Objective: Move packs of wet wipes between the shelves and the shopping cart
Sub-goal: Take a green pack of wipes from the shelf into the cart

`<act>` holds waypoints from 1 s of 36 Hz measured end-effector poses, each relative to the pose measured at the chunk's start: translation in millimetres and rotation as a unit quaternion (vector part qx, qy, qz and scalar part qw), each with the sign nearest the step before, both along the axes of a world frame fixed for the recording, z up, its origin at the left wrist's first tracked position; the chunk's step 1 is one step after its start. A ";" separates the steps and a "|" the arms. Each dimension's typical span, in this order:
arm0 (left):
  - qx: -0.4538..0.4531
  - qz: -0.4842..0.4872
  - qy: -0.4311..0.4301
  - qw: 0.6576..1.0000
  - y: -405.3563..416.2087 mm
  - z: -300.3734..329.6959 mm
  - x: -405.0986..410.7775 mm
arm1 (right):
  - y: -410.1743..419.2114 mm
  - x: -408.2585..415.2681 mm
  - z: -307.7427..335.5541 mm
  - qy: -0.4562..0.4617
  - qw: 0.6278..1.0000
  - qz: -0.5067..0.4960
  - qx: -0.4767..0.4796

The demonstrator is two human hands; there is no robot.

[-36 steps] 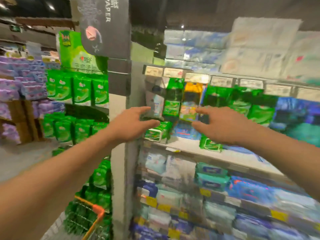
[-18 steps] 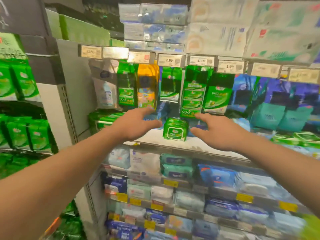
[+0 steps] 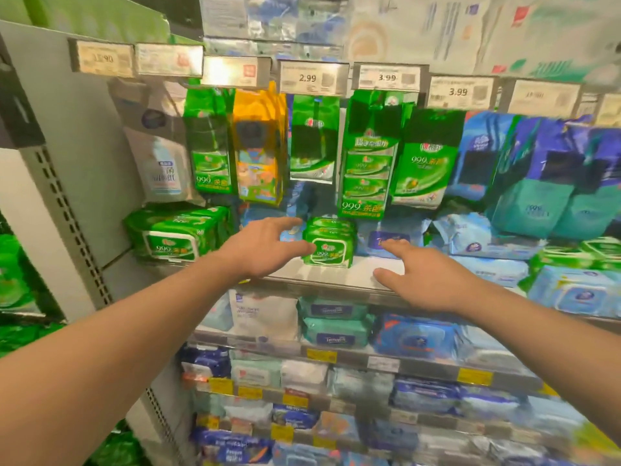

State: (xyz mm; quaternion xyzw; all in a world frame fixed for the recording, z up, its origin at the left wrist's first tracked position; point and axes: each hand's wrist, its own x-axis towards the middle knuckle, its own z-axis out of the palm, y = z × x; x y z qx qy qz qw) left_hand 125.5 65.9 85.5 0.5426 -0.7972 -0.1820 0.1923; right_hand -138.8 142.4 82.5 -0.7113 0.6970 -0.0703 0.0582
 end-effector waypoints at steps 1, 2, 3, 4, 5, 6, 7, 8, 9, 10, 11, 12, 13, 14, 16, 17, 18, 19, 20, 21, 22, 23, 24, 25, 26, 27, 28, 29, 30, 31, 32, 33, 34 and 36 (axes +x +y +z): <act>0.001 -0.006 0.007 1.000 -6.5 -1.7 1.5 | -3.8 1.6 -0.6 -0.001 1.000 -0.006 0.001; 0.005 -0.013 0.016 1.000 -12.9 -3.7 3.0 | -7.5 3.0 -0.8 -0.002 1.000 -0.012 0.003; 0.010 -0.018 0.025 0.999 -19.6 -6.6 4.5 | -11.4 4.8 -1.4 -0.001 1.000 -0.018 0.005; 0.017 -0.023 0.034 0.999 -26.3 -9.3 6.0 | -15.4 7.1 -2.1 -0.001 1.000 -0.024 0.008; 0.025 -0.029 0.039 0.998 -33.6 -12.3 7.2 | -19.4 9.7 -2.9 -0.001 1.000 -0.029 0.012; 0.033 -0.036 0.041 0.998 -40.7 -15.1 8.2 | -23.4 12.2 -3.5 -0.001 0.999 -0.035 0.016; 0.039 -0.042 0.040 0.998 -48.0 -18.2 9.1 | -27.9 14.4 -5.0 -0.002 0.999 -0.042 0.019; 0.046 -0.045 0.041 0.997 -55.5 -21.3 10.1 | -32.6 16.4 -6.5 -0.002 0.999 -0.049 0.021; 0.056 -0.049 0.045 0.996 -62.2 -23.7 11.1 | -37.1 18.5 -7.9 -0.002 0.998 -0.054 0.021; 0.070 -0.053 0.052 0.995 -68.5 -25.8 11.8 | -41.3 20.4 -9.4 -0.002 0.998 -0.059 0.019; 0.080 -0.056 0.058 0.994 -74.1 -27.4 12.0 | -44.9 22.0 -11.0 -0.003 0.998 -0.062 0.018; 0.085 -0.059 0.058 0.993 -79.5 -29.0 11.8 | -48.0 23.5 -12.7 -0.004 0.998 -0.064 0.019; 0.086 -0.064 0.054 0.993 -84.8 -31.2 11.0 | -50.6 24.6 -14.7 -0.005 0.998 -0.067 0.020; 0.085 -0.072 0.050 0.993 -89.5 -33.1 9.9 | -52.5 25.2 -16.6 -0.005 0.997 -0.069 0.021; 0.086 -0.083 0.050 0.992 -98.3 -37.0 7.4 | -56.8 24.9 -20.2 -0.007 0.997 -0.075 0.026; 0.084 -0.085 0.051 0.991 -101.8 -38.6 5.8 | -59.2 24.0 -21.8 -0.010 0.997 -0.077 0.027; 0.081 -0.087 0.052 0.992 -105.3 -40.1 4.2 | -61.6 22.9 -22.8 -0.014 0.996 -0.079 0.028; 0.077 -0.089 0.051 0.992 -108.6 -41.7 2.6 | -64.6 21.7 -23.9 -0.016 0.996 -0.080 0.029; 0.074 -0.091 0.049 0.992 -111.8 -43.5 1.5 | -67.4 20.7 -24.3 -0.018 0.996 -0.081 0.030; 0.073 -0.093 0.048 0.992 -115.1 -45.7 0.5 | -70.7 19.7 -24.6 -0.019 0.996 -0.082 0.030; 0.072 -0.095 0.049 0.992 -117.9 -47.8 -0.2 | -74.3 18.6 -25.1 -0.022 0.996 -0.084 0.030; 0.071 -0.095 0.052 0.992 -121.3 -50.5 -1.1 | -78.3 17.8 -25.8 -0.025 0.996 -0.085 0.029; 0.070 -0.094 0.055 0.992 -124.6 -53.1 -1.9 | -82.7 17.2 -26.4 -0.029 0.995 -0.086 0.029; 0.069 -0.090 0.058 0.992 -127.7 -55.6 -2.9 | -87.3 16.8 -27.1 -0.032 0.995 -0.088 0.028; 0.070 -0.086 0.061 0.992 -129.9 -57.8 -4.1 | -91.3 16.8 -27.7 -0.037 0.995 -0.089 0.027; 0.074 -0.083 0.067 0.991 -131.7 -59.7 -5.6 | -95.3 17.0 -28.4 -0.044 0.995 -0.091 0.028; 0.083 -0.080 0.076 0.990 -132.5 -60.9 -7.3 | -98.7 17.7 -28.9 -0.049 0.994 -0.093 0.030; 0.092 -0.075 0.086 0.989 -133.3 -61.9 -9.5 | -102.2 17.9 -30.2 -0.052 0.994 -0.095 0.033; 0.097 -0.068 0.095 0.988 -134.1 -62.9 -11.7 | -105.0 18.1 -31.3 -0.054 0.993 -0.096 0.035; 0.099 -0.063 0.103 0.988 -136.2 -64.9 -13.7 | -107.7 17.3 -33.1 -0.058 0.993 -0.096 0.038; 0.102 -0.058 0.109 0.987 -138.0 -66.8 -15.5 | -110.0 15.6 -34.9 -0.066 0.993 -0.094 0.039; 0.104 -0.055 0.114 0.986 -140.2 -68.9 -17.5 | -112.1 13.1 -37.3 -0.078 0.992 -0.090 0.041; 0.107 -0.051 0.119 0.986 -142.5 -70.8 -18.8 | -113.1 10.5 -38.9 -0.090 0.991 -0.086 0.044; 0.109 -0.046 0.133 0.984 -147.1 -74.6 -21.8 | -114.7 4.9 -40.8 -0.107 0.990 -0.079 0.047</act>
